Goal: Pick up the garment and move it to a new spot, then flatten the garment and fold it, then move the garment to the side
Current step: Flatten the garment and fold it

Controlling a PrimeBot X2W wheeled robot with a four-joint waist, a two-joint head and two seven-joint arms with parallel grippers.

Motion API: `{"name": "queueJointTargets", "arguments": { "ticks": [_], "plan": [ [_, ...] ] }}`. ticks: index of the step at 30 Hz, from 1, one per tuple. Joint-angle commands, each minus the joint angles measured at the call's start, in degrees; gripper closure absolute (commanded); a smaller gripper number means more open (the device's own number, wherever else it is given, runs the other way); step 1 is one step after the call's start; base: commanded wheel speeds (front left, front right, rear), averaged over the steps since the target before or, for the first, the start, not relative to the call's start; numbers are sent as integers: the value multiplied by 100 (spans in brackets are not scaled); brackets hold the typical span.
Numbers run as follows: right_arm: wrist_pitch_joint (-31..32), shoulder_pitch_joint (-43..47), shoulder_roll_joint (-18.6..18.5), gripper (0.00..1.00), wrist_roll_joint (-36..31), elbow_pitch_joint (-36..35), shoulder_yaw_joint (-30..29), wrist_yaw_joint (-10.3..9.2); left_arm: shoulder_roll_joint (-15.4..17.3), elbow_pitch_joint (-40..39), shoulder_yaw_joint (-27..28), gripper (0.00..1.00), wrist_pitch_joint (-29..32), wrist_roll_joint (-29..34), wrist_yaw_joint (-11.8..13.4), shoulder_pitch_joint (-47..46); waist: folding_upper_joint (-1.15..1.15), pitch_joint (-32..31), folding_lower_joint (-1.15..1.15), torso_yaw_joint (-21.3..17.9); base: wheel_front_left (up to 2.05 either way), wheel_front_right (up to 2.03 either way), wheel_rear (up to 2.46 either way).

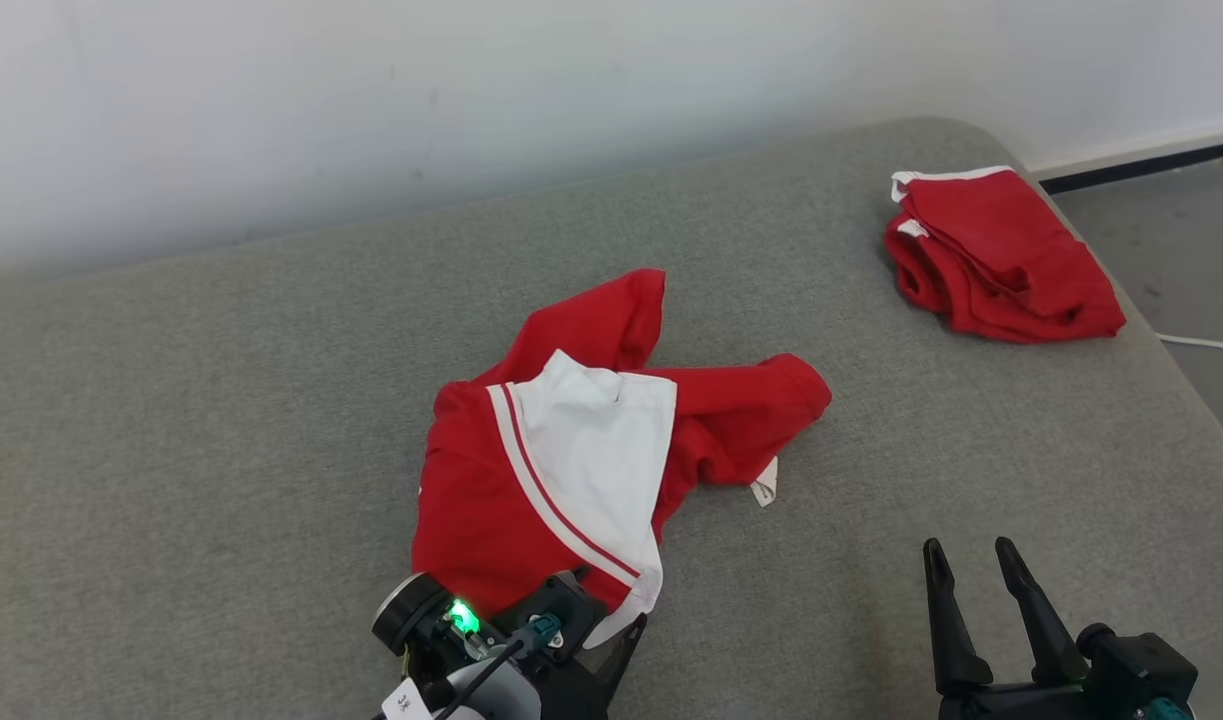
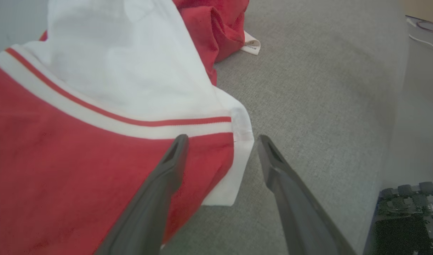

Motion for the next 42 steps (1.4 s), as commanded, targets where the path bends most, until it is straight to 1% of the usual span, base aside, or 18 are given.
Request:
{"name": "queueJointTargets", "arguments": {
  "ticks": [1,8,9,10,11,12,16,20,24,28,31,34,38,42],
  "plan": [
    [-26,-55,-19,0,30,1,17,-13,45,152,-62,0,-13,64,15,-124,0,103,-1,-120,0,0,0],
    [-28,-71,25,0,10,-58,-14,-13,31,727,-158,0,-216,174,125,-299,0,169,-1,-246,0,0,0],
    [-28,-65,28,0,9,-65,-20,-13,27,797,-160,5,-249,174,132,-325,0,172,-1,-254,0,0,0],
    [-28,-59,33,0,8,-69,-24,-13,15,850,-154,51,-290,158,149,-350,0,174,-1,-259,0,0,0],
    [-29,-51,38,0,5,-76,-29,-13,12,896,-154,70,-339,159,158,-380,0,173,-1,-259,0,0,0],
    [-28,-38,43,0,2,-82,-41,-13,9,945,-153,100,-374,151,173,-390,0,171,-1,-254,0,0,0],
    [-28,-17,52,0,-1,-87,-77,-13,-61,1073,-135,100,-542,28,154,-474,0,154,-1,-182,0,0,0],
    [-28,-3,48,0,-8,-82,-101,-13,-119,998,-104,100,-722,-105,135,-532,0,119,-1,-87,0,0,0],
    [-28,67,40,0,7,-72,-125,-13,-165,759,35,100,-944,-288,154,-649,0,21,-1,130,0,0,0],
    [-29,104,38,0,4,-81,-150,-13,-172,318,352,100,-1125,-594,259,-713,0,-98,-1,395,0,0,0],
    [-28,110,32,0,6,-78,-137,-13,-28,-36,622,100,-1159,-809,361,-702,0,-146,-1,564,0,0,0],
    [-28,77,46,0,-18,-72,-111,-13,203,-334,902,100,-1150,-951,468,-642,0,-161,-1,663,0,0,0],
    [-28,20,32,0,3,-58,-65,-13,626,-578,1309,100,-1126,-1141,643,-513,0,-138,-1,655,0,0,0],
    [-27,33,5,0,20,-43,-93,-13,1074,-724,1754,100,-1151,-1326,820,-264,0,-77,-1,553,0,0,0]
  ]
}}
